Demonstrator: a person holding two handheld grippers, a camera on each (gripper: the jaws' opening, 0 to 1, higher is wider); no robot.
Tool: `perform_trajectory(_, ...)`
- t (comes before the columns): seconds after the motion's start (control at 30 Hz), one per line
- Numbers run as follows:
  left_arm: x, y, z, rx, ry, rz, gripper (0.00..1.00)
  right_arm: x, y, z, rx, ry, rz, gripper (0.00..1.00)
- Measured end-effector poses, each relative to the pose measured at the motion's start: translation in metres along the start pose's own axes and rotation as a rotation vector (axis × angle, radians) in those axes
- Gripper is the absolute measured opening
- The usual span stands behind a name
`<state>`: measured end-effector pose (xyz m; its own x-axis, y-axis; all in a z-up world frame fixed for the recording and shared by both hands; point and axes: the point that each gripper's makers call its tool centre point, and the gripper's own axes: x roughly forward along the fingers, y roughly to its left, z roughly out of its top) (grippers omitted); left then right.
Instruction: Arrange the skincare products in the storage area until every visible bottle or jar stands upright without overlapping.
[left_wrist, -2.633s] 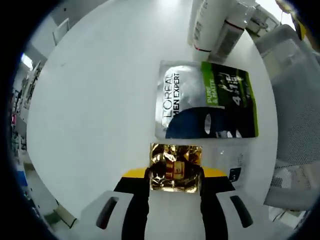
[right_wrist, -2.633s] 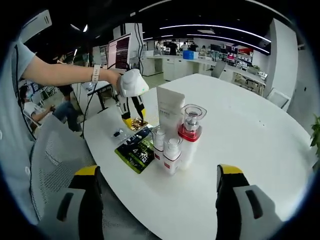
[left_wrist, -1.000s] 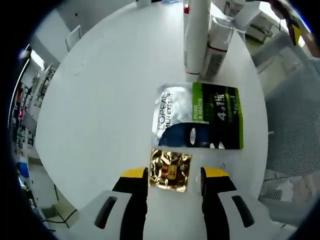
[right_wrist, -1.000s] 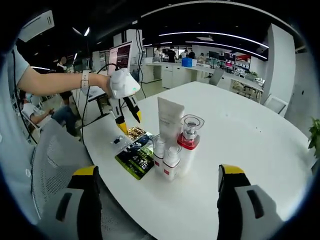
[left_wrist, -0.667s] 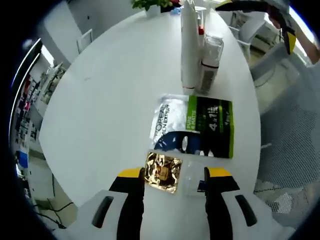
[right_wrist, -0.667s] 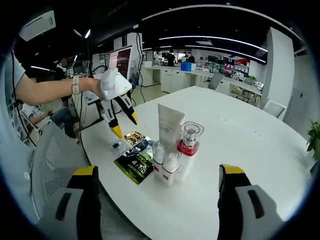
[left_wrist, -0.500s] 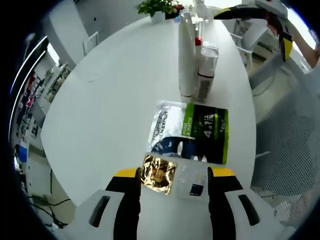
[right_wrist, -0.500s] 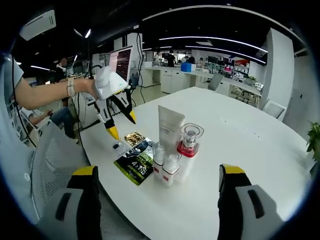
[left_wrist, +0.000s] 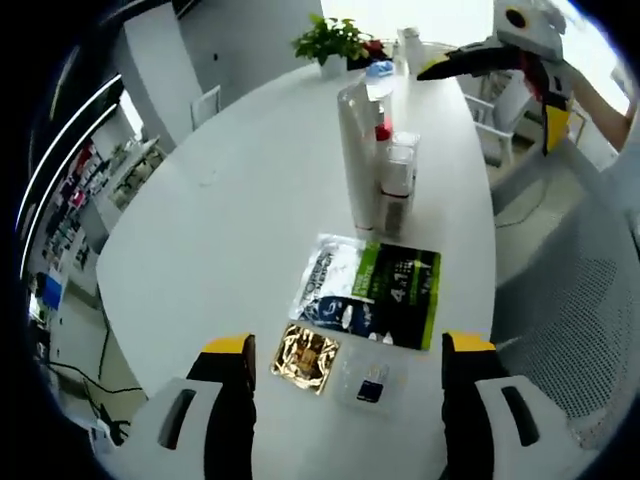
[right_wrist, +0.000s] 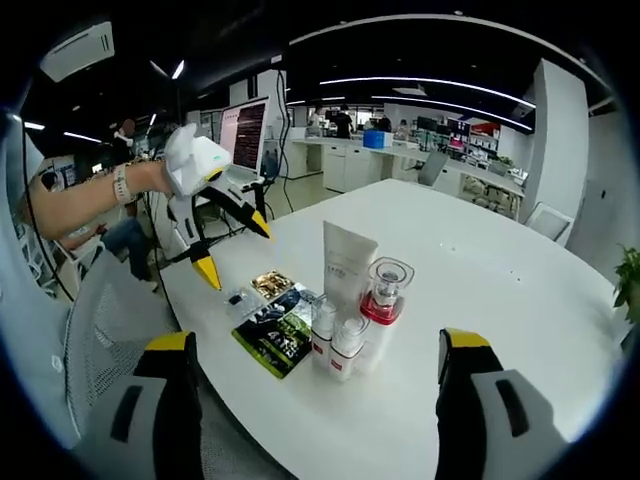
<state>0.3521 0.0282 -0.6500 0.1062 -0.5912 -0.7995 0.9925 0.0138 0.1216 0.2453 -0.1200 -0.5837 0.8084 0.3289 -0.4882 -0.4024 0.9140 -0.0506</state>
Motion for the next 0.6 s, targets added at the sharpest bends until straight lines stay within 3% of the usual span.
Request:
perform_trajectory(0.2, -0.009, -0.009, -0.001, -0.009, -0.02, 0.02, 0.84, -0.001, 0.003, 0.001, -0.004, -0.004, -0.002, 1.0)
perform_trajectory(0.6, -0.029, -0.02, 0.005, -0.107, -0.12, 0.079, 0.95, -0.002, 0.005, 0.004, -0.002, -0.018, -0.009, 1.0)
